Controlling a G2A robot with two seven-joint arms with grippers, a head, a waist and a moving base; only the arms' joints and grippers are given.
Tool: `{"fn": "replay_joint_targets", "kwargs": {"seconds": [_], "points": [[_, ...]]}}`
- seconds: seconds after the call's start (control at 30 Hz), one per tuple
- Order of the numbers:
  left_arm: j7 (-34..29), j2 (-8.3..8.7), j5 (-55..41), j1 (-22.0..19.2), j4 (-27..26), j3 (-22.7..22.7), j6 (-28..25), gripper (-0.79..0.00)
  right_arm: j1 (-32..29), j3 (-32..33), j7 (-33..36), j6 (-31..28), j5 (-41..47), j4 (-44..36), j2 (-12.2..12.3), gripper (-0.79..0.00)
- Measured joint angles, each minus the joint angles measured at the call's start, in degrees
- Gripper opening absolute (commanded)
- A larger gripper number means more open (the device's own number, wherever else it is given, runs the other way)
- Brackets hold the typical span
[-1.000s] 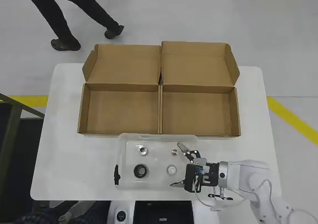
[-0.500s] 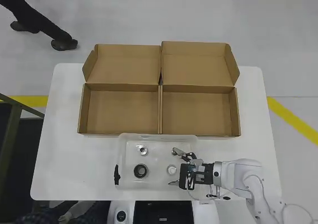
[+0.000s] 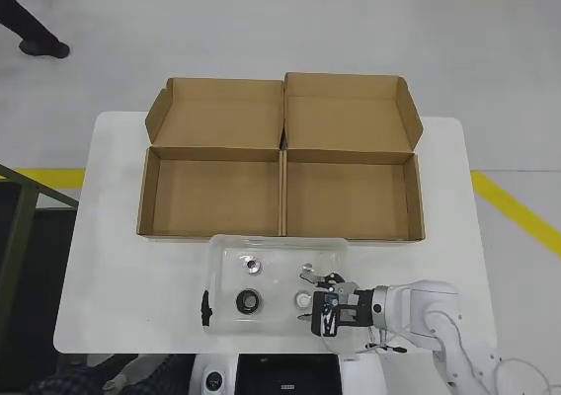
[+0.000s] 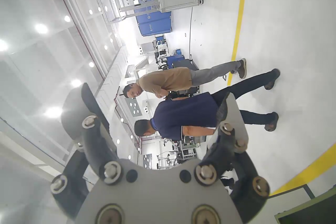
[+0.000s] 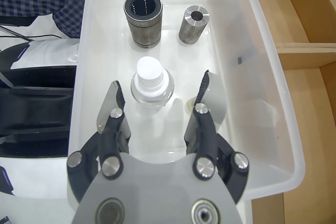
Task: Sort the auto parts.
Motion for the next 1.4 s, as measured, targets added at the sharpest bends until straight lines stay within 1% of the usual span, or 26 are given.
{"fn": "replay_joint_targets", "kwargs": {"seconds": [0.03, 0.1, 0.13, 0.5, 0.77, 0.8, 0.83, 0.87, 0.9, 0.93, 1.0, 1.07, 1.1, 1.2, 1.27, 1.37, 1.4], "points": [[0.00, 0.00, 0.00, 0.00, 0.00, 0.00, 0.00, 0.000, 0.01, -0.06, 0.09, -0.06, 0.00, -0.04, 0.08, -0.708], [0.00, 0.00, 0.00, 0.00, 0.00, 0.00, 0.00, 0.000, 0.03, -0.12, 0.13, -0.25, 0.03, -0.09, 0.20, -0.776], [0.00, 0.00, 0.00, 0.00, 0.00, 0.00, 0.00, 0.000, 0.07, -0.15, 0.10, -0.38, 0.07, -0.13, 0.28, -0.785], [0.00, 0.00, 0.00, 0.00, 0.00, 0.00, 0.00, 0.000, 0.88, -0.36, -2.05, -1.25, 0.92, -0.35, 0.98, -0.785], [0.00, 0.00, 0.00, 0.00, 0.00, 0.00, 0.00, 0.000, 2.07, -0.75, -2.56, -0.78, 0.26, 1.11, 1.42, -0.785], [0.00, 0.00, 0.00, 0.00, 0.00, 0.00, 0.00, 0.000, 2.12, -0.77, -2.68, -0.76, 0.27, 1.25, 1.47, -0.573], [0.00, 0.00, 0.00, 0.00, 0.00, 0.00, 0.00, 0.000, 2.16, -0.74, -2.83, -0.72, 0.34, 1.41, 1.54, -0.453], [0.00, 0.00, 0.00, 0.00, 0.00, 0.00, 0.00, 0.000, 2.17, -0.71, -2.89, -0.72, 0.39, 1.51, 1.59, -0.403], [0.00, 0.00, 0.00, 0.00, 0.00, 0.00, 0.00, 0.000, 2.17, -0.68, -2.90, -0.73, 0.39, 1.58, 1.65, -0.237], [0.00, 0.00, 0.00, 0.00, 0.00, 0.00, 0.00, 0.000, 2.17, -0.67, -2.89, -0.74, 0.36, 1.63, 1.73, -0.129], [0.00, 0.00, 0.00, 0.00, 0.00, 0.00, 0.00, 0.000, 2.15, -0.68, -2.90, -0.73, 0.36, 1.66, 1.83, -0.126], [0.00, 0.00, 0.00, 0.00, 0.00, 0.00, 0.00, 0.000, 2.08, -0.74, -2.96, -0.71, 0.35, 1.49, 1.95, -0.228], [0.00, 0.00, 0.00, 0.00, 0.00, 0.00, 0.00, 0.000, 2.04, -0.78, -2.97, -0.75, 0.27, 1.34, 2.01, -0.237], [0.00, 0.00, 0.00, 0.00, 0.00, 0.00, 0.00, 0.000, 1.89, -0.94, -3.02, -0.88, 0.05, 0.83, 2.19, -0.209], [0.00, 0.00, 0.00, 0.00, 0.00, 0.00, 0.00, 0.000, 1.87, -1.03, -3.15, -0.82, 0.04, 0.69, 2.30, -0.237], [0.00, 0.00, 0.00, 0.00, 0.00, 0.00, 0.00, 0.000, 2.04, -1.27, -3.22, -0.62, 0.04, 0.79, 2.43, -0.311], [0.00, 0.00, 0.00, 0.00, 0.00, 0.00, 0.00, 0.000, 2.15, -1.39, -3.25, -0.58, 0.04, 0.90, 2.45, -0.385]]}}
